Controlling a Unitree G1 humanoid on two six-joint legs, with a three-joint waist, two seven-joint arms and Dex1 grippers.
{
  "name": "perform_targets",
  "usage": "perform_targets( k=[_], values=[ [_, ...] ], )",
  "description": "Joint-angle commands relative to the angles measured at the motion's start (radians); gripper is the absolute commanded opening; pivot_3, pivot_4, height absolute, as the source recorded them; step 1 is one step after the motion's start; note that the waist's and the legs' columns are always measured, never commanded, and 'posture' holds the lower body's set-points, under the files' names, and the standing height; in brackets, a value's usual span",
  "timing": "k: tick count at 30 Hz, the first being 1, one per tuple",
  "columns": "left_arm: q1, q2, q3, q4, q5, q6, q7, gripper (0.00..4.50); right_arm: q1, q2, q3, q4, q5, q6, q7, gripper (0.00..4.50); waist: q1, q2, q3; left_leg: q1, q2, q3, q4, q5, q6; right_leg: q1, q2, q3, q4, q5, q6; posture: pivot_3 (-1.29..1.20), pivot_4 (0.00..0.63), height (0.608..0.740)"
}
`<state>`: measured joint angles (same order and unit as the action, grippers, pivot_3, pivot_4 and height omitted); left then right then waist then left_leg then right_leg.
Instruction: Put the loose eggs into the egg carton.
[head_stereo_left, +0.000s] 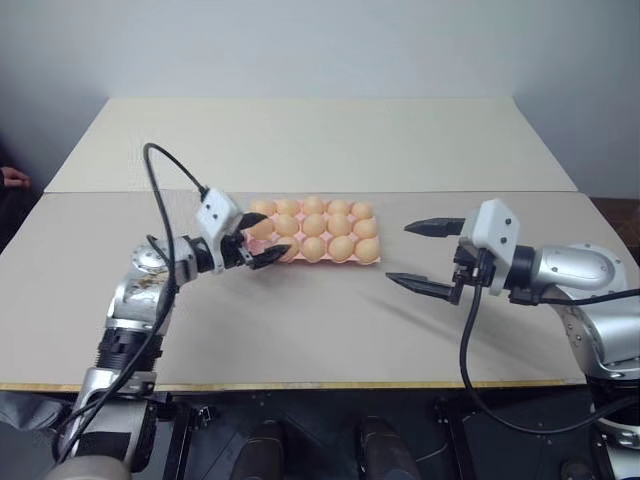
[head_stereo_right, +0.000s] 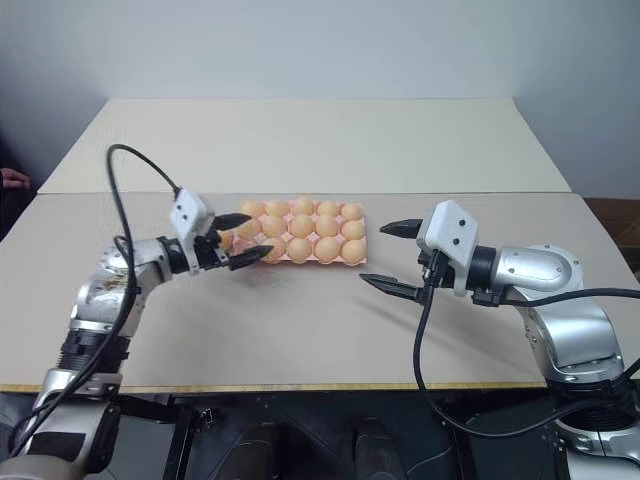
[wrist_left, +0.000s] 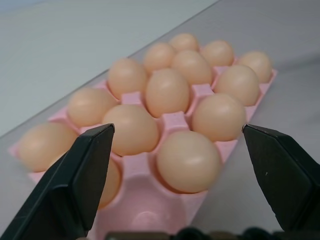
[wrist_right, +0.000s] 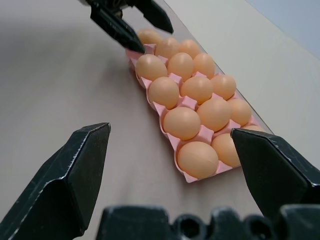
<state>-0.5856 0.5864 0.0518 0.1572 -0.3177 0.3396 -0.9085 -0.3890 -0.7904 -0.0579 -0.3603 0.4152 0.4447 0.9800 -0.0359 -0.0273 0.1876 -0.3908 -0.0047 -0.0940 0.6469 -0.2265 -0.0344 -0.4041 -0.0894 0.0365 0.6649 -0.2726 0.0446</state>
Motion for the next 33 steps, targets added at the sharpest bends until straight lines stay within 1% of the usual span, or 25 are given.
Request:
perform_targets(
  k=[1, 2, 4, 6, 9, 13, 15, 17, 21, 25, 29, 31, 33],
  values=[
    [-0.003, 0.112, 0.128, -0.083, -0.074, 0.032, -0.044, 4.47, -0.017, -0.013, -0.041, -0.008, 0.021, -0.024, 0.009, 4.50, -0.008, 0.000, 0.000, 0.000, 0.000, 0.000, 0.000, 0.000, 0.000, 0.000, 0.000, 0.000, 0.000, 0.000, 0.000, 0.00, 0.150, 0.740],
    [0.029, 0.159, 0.165, -0.095, -0.093, 0.035, -0.076, 4.47, -0.014, -0.018, -0.051, -0.005, 0.029, -0.023, 0.016, 4.50, -0.011, 0.000, 0.000, 0.000, 0.001, 0.000, 0.000, 0.000, 0.000, 0.000, 0.000, 0.000, 0.000, 0.000, 0.000, 0.00, 0.150, 0.740],
    [0.083, 0.223, 0.220, -0.114, -0.124, 0.041, -0.120, 4.47, -0.008, -0.025, -0.063, 0.001, 0.039, -0.023, 0.027, 4.50, -0.013, 0.000, 0.000, 0.001, 0.001, 0.000, -0.001, 0.000, 0.000, 0.000, 0.001, 0.001, 0.000, 0.000, 0.000, 0.00, 0.150, 0.740],
    [0.184, 0.285, 0.313, -0.140, -0.172, 0.065, -0.172, 4.47, 0.001, -0.039, -0.066, 0.013, 0.036, -0.028, 0.049, 4.50, -0.014, 0.001, 0.000, 0.001, 0.001, 0.000, -0.002, 0.000, 0.000, 0.000, 0.001, 0.001, 0.000, 0.000, 0.000, 0.00, 0.150, 0.740],
    [0.336, 0.342, 0.417, -0.189, -0.225, 0.090, -0.232, 4.47, 0.011, -0.052, -0.066, 0.024, 0.038, -0.032, 0.071, 4.50, -0.010, 0.001, 0.000, 0.002, 0.001, 0.000, -0.002, 0.000, 0.000, 0.000, 0.001, 0.001, 0.000, 0.000, 0.000, 0.00, 0.150, 0.740],
    [0.482, 0.366, 0.520, -0.257, -0.263, 0.124, -0.237, 4.47, 0.011, -0.048, -0.065, 0.033, 0.046, -0.034, 0.078, 4.50, 0.000, 0.001, 0.000, 0.002, 0.001, 0.000, -0.001, 0.000, 0.000, 0.001, 0.000, 0.000, 0.000, 0.000, 0.000, 0.00, 0.150, 0.740],
    [0.525, 0.363, 0.560, -0.290, -0.268, 0.135, -0.212, 4.47, 0.008, -0.050, -0.061, 0.039, 0.044, -0.035, 0.081, 4.50, 0.002, 0.001, 0.000, 0.002, 0.001, 0.001, -0.001, 0.000, 0.000, 0.001, 0.000, 0.000, -0.001, 0.000, 0.000, 0.00, 0.150, 0.740],
    [0.540, 0.358, 0.571, -0.311, -0.272, 0.143, -0.196, 4.47, 0.004, -0.052, -0.060, 0.044, 0.045, -0.035, 0.086, 4.50, 0.003, 0.001, 0.000, 0.001, 0.001, 0.001, -0.002, 0.000, 0.000, 0.001, 0.000, 0.000, -0.001, 0.000, 0.000, 0.00, 0.150, 0.740],
    [0.539, 0.344, 0.557, -0.347, -0.290, 0.168, -0.162, 4.47, -0.013, -0.052, -0.057, 0.053, 0.045, -0.034, 0.095, 4.50, -0.001, 0.001, 0.000, 0.001, 0.001, 0.001, -0.002, 0.000, 0.000, 0.001, 0.000, 0.001, -0.001, 0.000, 0.000, 0.00, 0.150, 0.740],
    [0.490, 0.324, 0.487, -0.335, -0.255, 0.149, -0.101, 4.47, -0.024, -0.050, -0.059, 0.054, 0.047, -0.033, 0.093, 4.50, -0.004, 0.001, 0.000, 0.002, 0.001, 0.001, -0.002, 0.000, 0.000, 0.000, 0.000, 0.001, 0.000, 0.000, 0.000, 0.00, 0.150, 0.740],
    [0.316, 0.296, 0.321, -0.237, -0.163, 0.174, 0.017, 4.47, -0.055, -0.045, -0.048, 0.064, 0.043, -0.035, 0.091, 4.50, 0.003, 0.000, 0.000, 0.002, 0.001, 0.001, -0.001, 0.000, 0.000, 0.001, 0.000, 0.001, 0.000, 0.000, 0.000, 0.00, 0.150, 0.740],
    [0.221, 0.263, 0.227, -0.161, -0.111, 0.201, 0.064, 4.47, -0.072, -0.040, -0.039, 0.069, 0.038, -0.040, 0.091, 4.50, 0.004, 0.000, 0.000, 0.002, 0.001, 0.001, -0.001, 0.000, 0.000, 0.002, 0.000, 0.000, 0.000, 0.000, 0.000, 0.00, 0.150, 0.740],
    [0.143, 0.222, 0.159, -0.083, -0.069, 0.213, 0.102, 4.47, -0.083, -0.037, -0.034, 0.070, 0.036, -0.041, 0.090, 4.50, 0.002, 0.000, 0.000, 0.002, 0.000, 0.001, -0.001, 0.000, 0.000, 0.001, 0.000, 0.001, 0.000, 0.000, 0.000, 0.00, 0.150, 0.740]
  ],
)
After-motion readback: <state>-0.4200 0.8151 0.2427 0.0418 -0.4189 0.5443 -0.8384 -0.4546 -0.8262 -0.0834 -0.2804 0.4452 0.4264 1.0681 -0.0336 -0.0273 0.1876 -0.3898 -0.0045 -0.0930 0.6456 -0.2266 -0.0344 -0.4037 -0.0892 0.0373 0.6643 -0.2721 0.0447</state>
